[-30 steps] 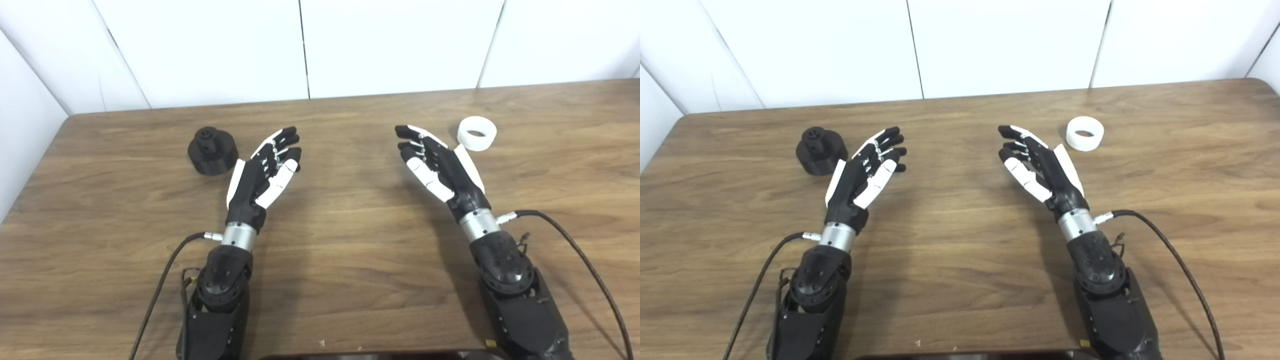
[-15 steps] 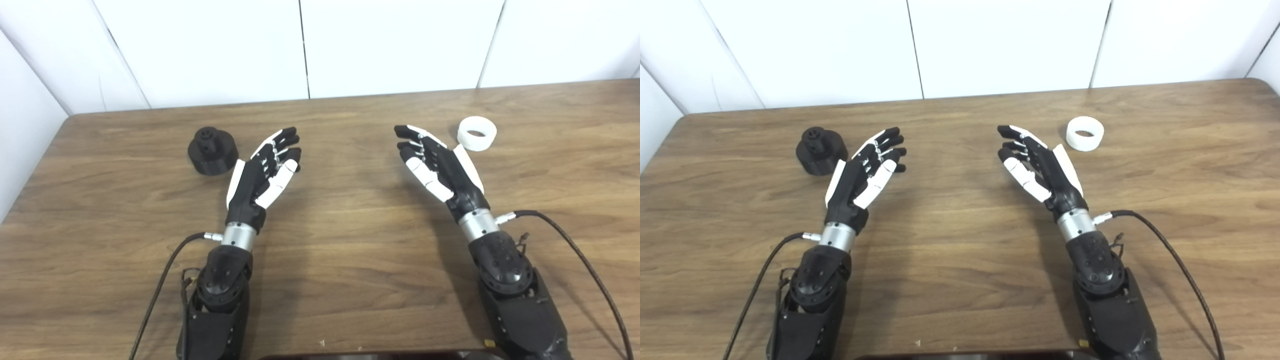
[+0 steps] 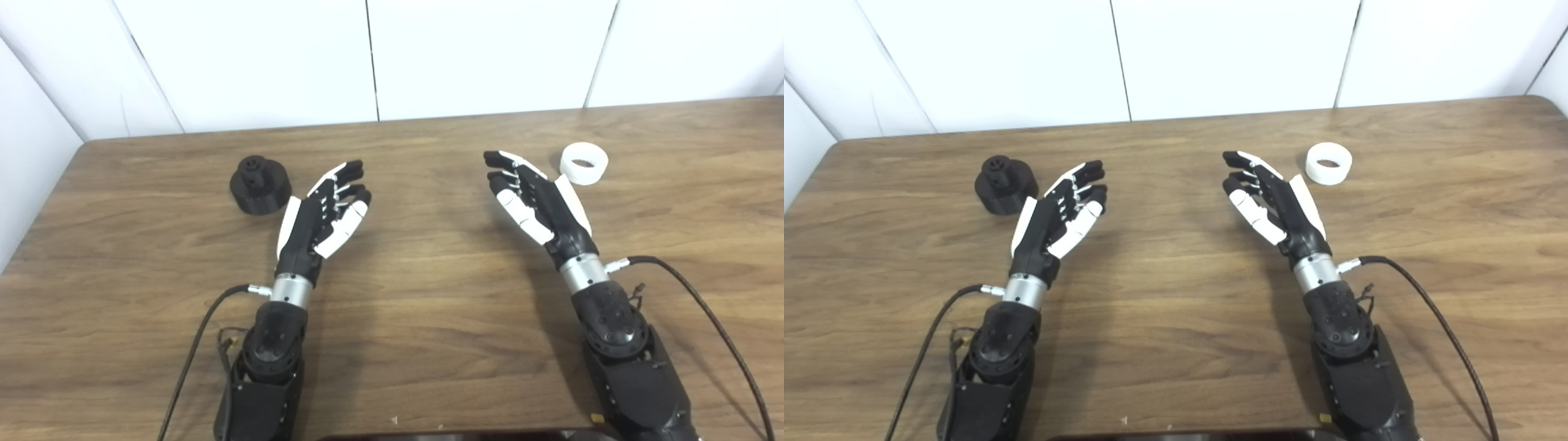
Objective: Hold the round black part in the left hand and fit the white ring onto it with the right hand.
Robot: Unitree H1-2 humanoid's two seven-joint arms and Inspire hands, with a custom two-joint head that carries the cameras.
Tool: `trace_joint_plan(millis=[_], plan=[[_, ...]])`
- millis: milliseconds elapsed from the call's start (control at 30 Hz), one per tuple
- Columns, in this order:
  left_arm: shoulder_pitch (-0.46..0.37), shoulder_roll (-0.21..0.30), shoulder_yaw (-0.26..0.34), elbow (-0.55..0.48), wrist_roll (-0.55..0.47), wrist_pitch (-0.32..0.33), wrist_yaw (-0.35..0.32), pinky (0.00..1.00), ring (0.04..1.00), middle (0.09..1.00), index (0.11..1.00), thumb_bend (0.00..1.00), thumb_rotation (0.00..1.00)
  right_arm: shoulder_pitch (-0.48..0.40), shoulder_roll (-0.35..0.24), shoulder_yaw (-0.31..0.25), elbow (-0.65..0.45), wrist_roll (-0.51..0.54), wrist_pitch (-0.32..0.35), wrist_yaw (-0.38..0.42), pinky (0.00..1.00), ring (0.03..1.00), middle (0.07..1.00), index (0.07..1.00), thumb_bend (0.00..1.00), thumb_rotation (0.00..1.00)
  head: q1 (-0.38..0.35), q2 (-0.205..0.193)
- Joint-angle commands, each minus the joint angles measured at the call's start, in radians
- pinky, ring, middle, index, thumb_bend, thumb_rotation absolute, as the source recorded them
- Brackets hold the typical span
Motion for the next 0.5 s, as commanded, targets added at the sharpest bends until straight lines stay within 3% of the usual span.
trace_joint_plan(millis=[0, 200, 467], plan=[[-0.033, 0.04, -0.037, -0.089, 0.226, -0.046, 0.105, 0.58, 0.711, 0.816, 0.792, 0.59, 0.35, -0.052, 0.003, -0.003, -0.023, 0.007, -0.047, -0.007, 0.73, 0.795, 0.841, 0.82, 0.51, 0.81, 0.002, 0.0], [-0.032, 0.085, -0.051, -0.136, 0.389, -0.048, 0.178, 0.65, 0.776, 0.826, 0.786, 0.63, 0.35, -0.05, -0.002, -0.007, -0.027, 0.022, -0.043, 0.003, 0.73, 0.804, 0.847, 0.825, 0.51, 0.8, 0.004, 0.0], [-0.05, 0.138, -0.011, -0.127, 0.467, -0.018, 0.218, 0.7, 0.848, 0.874, 0.795, 0.67, 0.42, -0.055, -0.005, -0.008, -0.023, 0.043, -0.047, 0.009, 0.74, 0.81, 0.855, 0.829, 0.51, 0.78, 0.004, -0.001]])
